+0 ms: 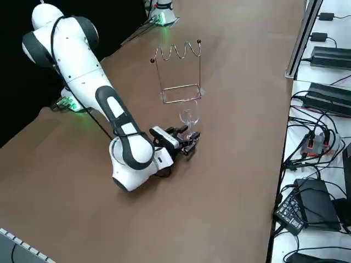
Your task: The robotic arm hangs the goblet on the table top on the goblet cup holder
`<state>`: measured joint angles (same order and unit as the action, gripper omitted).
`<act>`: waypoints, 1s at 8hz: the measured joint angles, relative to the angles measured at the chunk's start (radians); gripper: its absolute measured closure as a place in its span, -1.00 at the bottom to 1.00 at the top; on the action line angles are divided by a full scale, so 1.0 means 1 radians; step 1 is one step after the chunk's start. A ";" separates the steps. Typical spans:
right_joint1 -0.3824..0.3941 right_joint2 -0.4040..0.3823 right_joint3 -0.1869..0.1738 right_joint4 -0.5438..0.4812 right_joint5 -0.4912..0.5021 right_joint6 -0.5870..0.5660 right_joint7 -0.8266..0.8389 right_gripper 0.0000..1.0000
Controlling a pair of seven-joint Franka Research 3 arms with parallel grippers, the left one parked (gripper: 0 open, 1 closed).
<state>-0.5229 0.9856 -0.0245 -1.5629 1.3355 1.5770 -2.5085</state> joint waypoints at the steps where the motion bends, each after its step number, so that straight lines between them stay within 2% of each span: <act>1: 0.003 0.000 0.002 0.000 0.003 0.000 -0.001 -0.25; 2: 0.006 0.000 0.003 0.000 0.009 0.000 -0.001 -0.15; 4: 0.010 0.000 0.004 0.000 0.013 -0.001 -0.002 -0.08; 8: 0.011 0.000 0.004 0.005 0.014 -0.001 -0.004 0.49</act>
<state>-0.5120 0.9852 -0.0201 -1.5578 1.3498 1.5764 -2.5125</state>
